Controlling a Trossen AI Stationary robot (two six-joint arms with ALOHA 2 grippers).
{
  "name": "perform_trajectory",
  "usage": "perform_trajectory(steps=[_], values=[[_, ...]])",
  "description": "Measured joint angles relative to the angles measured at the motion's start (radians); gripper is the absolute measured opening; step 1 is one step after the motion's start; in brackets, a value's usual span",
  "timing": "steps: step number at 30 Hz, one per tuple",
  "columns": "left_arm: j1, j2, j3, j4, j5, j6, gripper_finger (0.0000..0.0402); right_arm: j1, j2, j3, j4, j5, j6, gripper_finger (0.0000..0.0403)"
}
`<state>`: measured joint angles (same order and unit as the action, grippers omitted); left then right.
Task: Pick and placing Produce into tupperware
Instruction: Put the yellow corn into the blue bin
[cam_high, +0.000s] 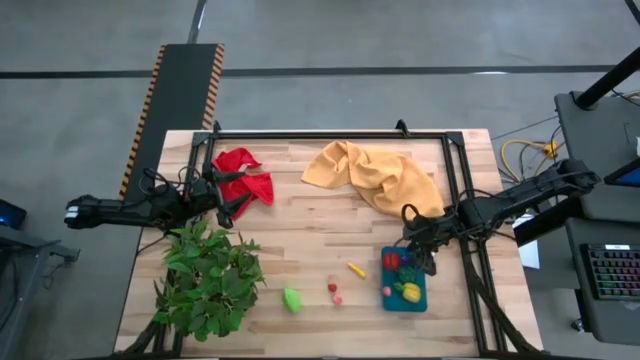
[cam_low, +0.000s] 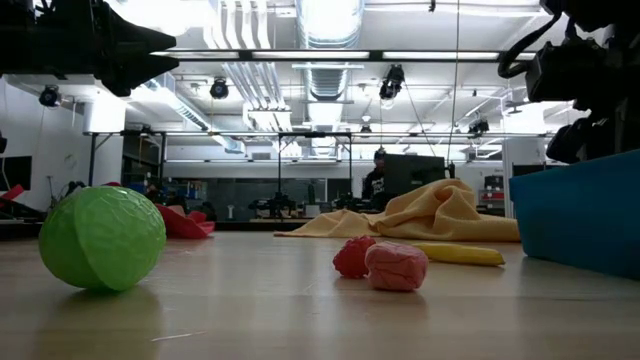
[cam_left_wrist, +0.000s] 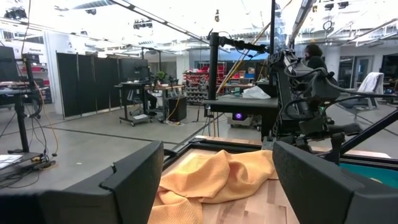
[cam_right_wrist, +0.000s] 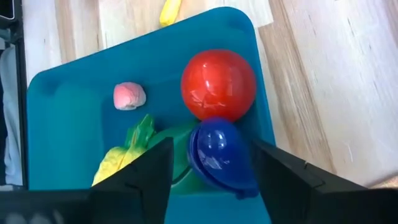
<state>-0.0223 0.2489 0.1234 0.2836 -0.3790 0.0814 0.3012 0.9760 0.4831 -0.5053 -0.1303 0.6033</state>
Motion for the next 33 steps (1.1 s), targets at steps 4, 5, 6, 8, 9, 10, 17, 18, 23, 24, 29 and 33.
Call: perform_trajectory(steps=[4, 5, 6, 8, 9, 10, 17, 18, 23, 24, 29, 33], values=[[0.0, 0.001, 0.0, 0.0, 0.0, 0.0, 0.0288, 0.0, 0.0, 0.0, 0.04, 0.0, 0.004, 0.0211], [0.0, 0.001, 0.0, 0.0, 0.0, 0.0, 0.0288, 0.0, 0.0, 0.0, 0.062, 0.0, 0.009, 0.0212], [0.0, 0.001, 0.0, -0.001, 0.0, 0.0, 0.0288, 0.0, 0.0, 0.0, 0.089, 0.0, 0.014, 0.0212], [0.0, 0.001, 0.0, 0.0, 0.0, 0.0, 0.0288, 0.0, 0.0, 0.0, 0.155, 0.0, 0.018, 0.0211], [0.0, 0.002, 0.0, 0.0, 0.0, 0.0, 0.0288, 0.0, 0.0, 0.0, 0.191, 0.0, 0.018, 0.0211], [0.0, 0.002, 0.0, -0.001, 0.0, 0.0, 0.0288, 0.0, 0.0, 0.0, 0.227, 0.0, 0.018, 0.021], [0.0, 0.002, 0.0, 0.0, 0.0, 0.0, 0.0288, 0.0, 0.007, 0.001, 0.44, 0.001, -0.009, 0.021], [0.0, 0.002, 0.0, 0.0, 0.0, 0.0, 0.0288, 0.0, 0.011, 0.002, 0.458, 0.001, -0.01, 0.0209], [0.0, 0.002, 0.0, 0.0, 0.0, 0.0, 0.0288, 0.002, 0.086, 0.032, 0.475, 0.044, -0.008, 0.0209], [0.0, 0.002, 0.0, 0.0, 0.0, 0.0, 0.0288, 0.002, 0.113, 0.052, 0.467, 0.049, -0.009, 0.0209], [0.0, 0.002, 0.0, 0.0, 0.0, 0.0, 0.0288, 0.002, 0.273, 0.177, 0.409, 0.062, -0.024, 0.0209], [0.0, 0.001, 0.0, 0.0, 0.0, 0.001, 0.0288, 0.002, 0.402, 0.312, 0.24, 0.124, -0.024, 0.0209]])
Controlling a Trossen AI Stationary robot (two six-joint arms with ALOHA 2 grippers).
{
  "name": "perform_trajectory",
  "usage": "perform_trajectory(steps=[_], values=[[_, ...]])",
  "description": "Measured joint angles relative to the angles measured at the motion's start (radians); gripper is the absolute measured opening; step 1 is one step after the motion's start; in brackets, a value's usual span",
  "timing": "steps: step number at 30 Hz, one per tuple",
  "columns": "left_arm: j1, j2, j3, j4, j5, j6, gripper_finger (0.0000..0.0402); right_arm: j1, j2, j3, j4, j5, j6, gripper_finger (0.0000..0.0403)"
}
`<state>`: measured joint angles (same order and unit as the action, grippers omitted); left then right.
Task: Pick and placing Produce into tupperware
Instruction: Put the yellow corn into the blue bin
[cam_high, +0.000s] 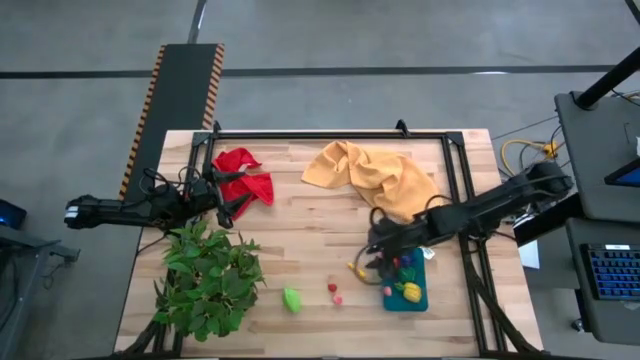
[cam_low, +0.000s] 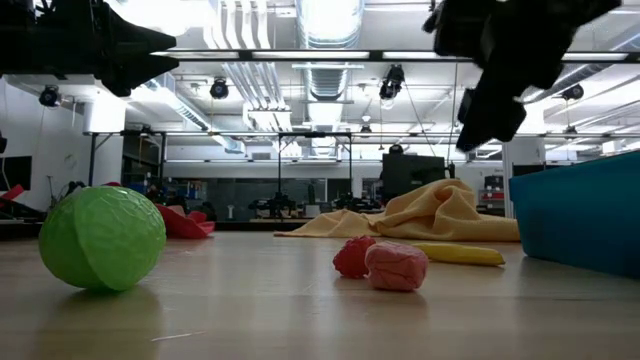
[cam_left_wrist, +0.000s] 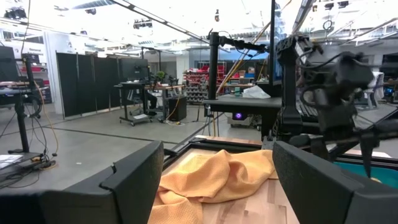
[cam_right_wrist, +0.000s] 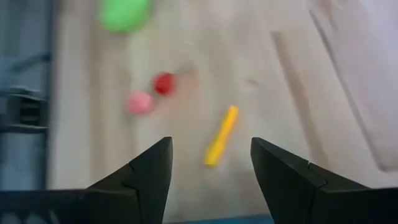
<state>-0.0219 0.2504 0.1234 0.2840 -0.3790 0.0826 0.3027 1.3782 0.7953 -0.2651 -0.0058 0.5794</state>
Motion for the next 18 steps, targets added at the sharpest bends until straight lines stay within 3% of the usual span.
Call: perform_trajectory(steps=[10, 18], values=[[0.0, -0.005, 0.0, 0.002, 0.0, 0.002, 0.0288, 0.005, 0.3, 0.277, -0.244, 0.033, 0.017, 0.0209], [0.0, -0.003, 0.0, 0.0, 0.005, 0.001, 0.0288, 0.005, 0.478, 0.405, -0.368, 0.033, 0.016, 0.0206]])
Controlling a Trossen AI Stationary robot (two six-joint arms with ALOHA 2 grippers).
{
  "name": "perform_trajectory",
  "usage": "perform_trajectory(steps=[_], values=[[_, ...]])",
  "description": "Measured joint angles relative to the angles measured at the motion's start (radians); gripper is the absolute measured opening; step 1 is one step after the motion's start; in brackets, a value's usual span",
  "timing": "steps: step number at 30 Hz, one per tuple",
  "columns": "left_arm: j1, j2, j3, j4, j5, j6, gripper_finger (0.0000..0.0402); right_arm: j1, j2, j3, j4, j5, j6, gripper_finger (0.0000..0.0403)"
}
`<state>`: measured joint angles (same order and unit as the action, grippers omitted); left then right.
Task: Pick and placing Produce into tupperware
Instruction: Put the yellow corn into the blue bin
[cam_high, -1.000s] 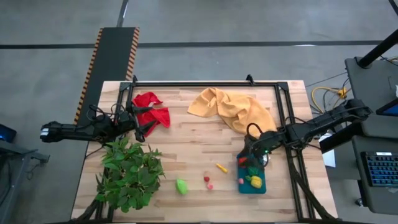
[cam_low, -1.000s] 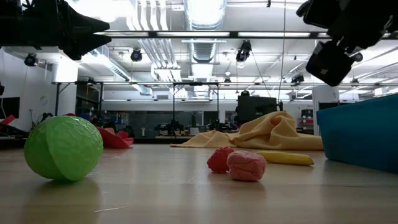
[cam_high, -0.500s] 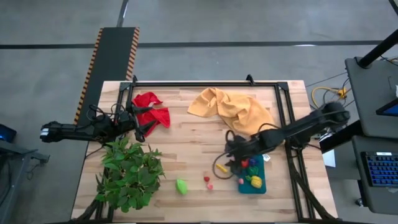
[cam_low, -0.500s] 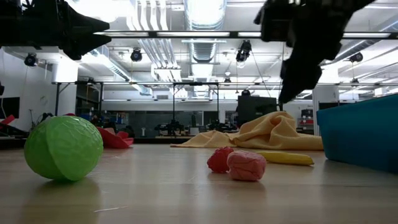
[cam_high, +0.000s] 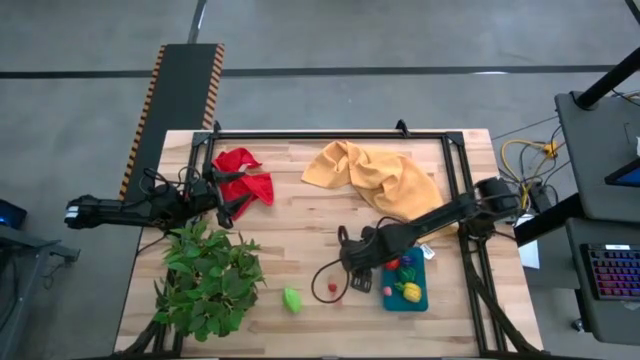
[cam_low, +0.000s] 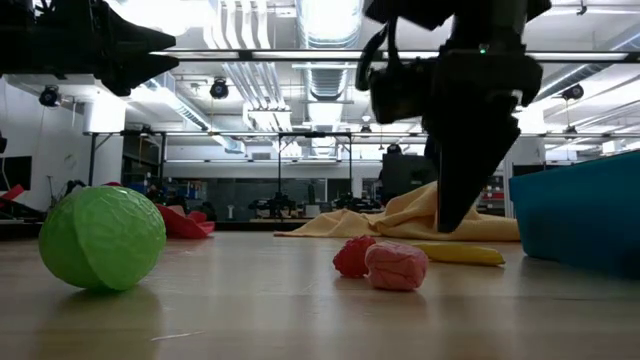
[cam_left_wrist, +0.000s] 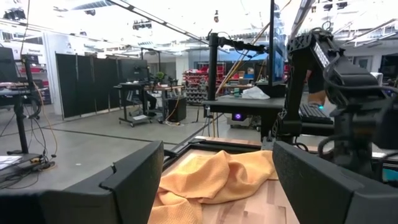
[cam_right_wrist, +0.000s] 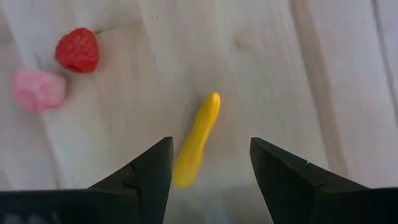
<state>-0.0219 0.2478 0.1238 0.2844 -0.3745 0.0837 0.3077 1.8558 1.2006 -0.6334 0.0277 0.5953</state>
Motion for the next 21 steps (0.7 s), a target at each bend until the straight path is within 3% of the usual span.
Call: perform_trajectory(steps=[15, 21], values=[[0.0, 0.005, -0.002, -0.005, 0.003, -0.001, 0.0288, 0.003, 0.065, -0.003, 0.009, -0.008, -0.004, 0.0186], [0.0, 0.005, -0.003, -0.005, 0.003, -0.001, 0.0288, 0.011, 0.081, -0.001, 0.003, 0.001, -0.047, 0.0161]])
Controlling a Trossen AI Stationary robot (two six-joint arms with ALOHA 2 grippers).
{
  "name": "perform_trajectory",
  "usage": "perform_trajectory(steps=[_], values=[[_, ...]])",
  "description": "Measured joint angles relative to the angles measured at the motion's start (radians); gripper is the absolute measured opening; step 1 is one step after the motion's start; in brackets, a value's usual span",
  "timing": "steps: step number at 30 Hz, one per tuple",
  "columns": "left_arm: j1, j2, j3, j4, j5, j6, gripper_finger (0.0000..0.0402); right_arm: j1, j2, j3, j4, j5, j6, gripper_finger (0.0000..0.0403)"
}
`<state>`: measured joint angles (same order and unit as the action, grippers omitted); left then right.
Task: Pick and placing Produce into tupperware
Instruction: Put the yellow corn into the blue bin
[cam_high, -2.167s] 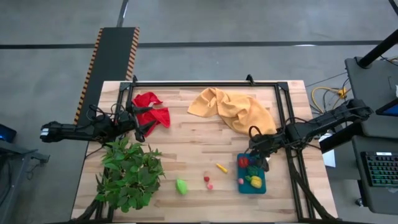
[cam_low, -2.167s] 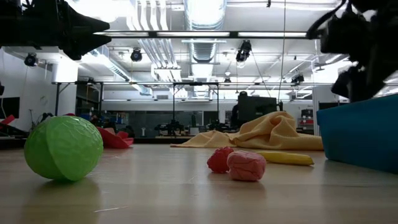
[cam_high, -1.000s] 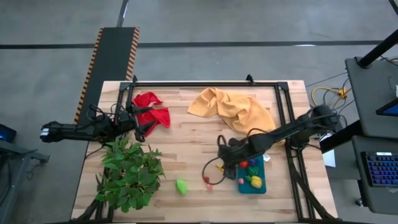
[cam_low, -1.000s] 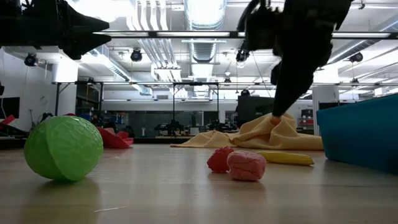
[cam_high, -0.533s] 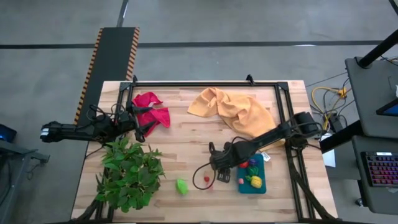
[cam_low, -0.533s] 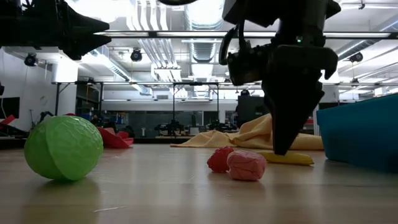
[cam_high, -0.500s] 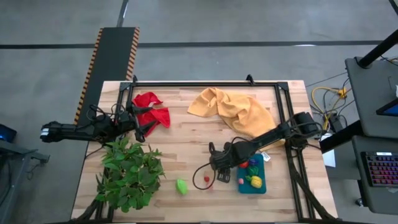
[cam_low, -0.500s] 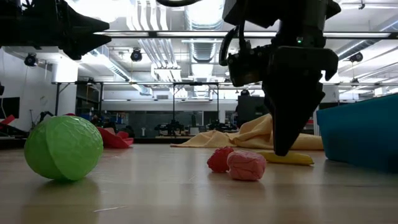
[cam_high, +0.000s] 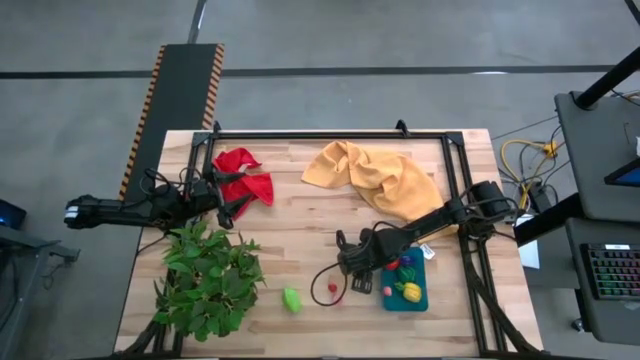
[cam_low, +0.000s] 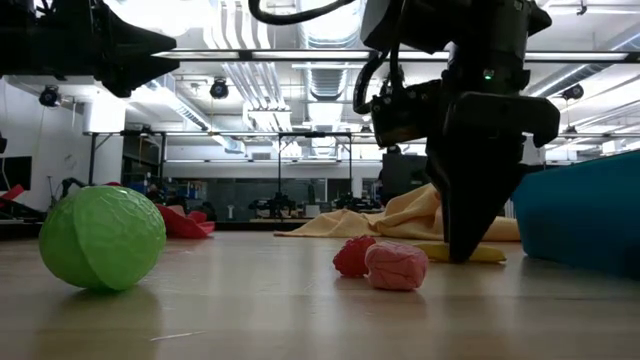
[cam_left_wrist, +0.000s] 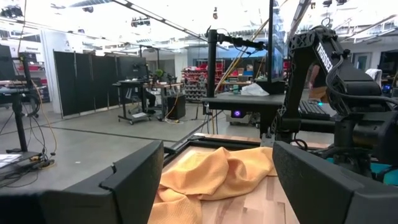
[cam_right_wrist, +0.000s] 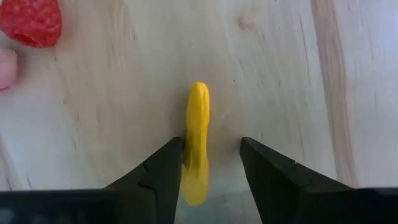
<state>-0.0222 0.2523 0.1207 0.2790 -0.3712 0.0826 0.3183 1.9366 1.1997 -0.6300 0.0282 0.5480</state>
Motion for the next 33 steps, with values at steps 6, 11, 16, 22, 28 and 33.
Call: perform_trajectory(steps=[6, 11, 16, 22, 28, 33], values=[[0.0, 0.0, 0.0, 0.0, 0.0, -0.001, 0.0288, 0.0, -0.012, -0.004, -0.004, 0.001, 0.001, 0.0108], [0.0, 0.0, 0.0, 0.0, 0.0, -0.001, 0.0288, 0.001, -0.031, 0.0, -0.031, -0.024, 0.002, 0.0057], [0.0, 0.0, -0.002, 0.0, 0.0, -0.001, 0.0288, 0.013, -0.081, 0.002, -0.045, -0.016, 0.007, 0.0017], [0.0, 0.0, -0.002, 0.0, 0.001, -0.001, 0.0288, 0.041, -0.168, 0.003, -0.069, -0.005, 0.029, 0.0013], [0.0, 0.0, -0.005, 0.0, 0.0, -0.001, 0.0288, 0.099, -0.3, 0.003, -0.185, 0.114, 0.127, 0.0013], [0.0, -0.001, -0.007, 0.0, 0.0, -0.001, 0.0288, 0.18, -0.409, -0.009, -0.258, 0.233, 0.263, 0.0013]])
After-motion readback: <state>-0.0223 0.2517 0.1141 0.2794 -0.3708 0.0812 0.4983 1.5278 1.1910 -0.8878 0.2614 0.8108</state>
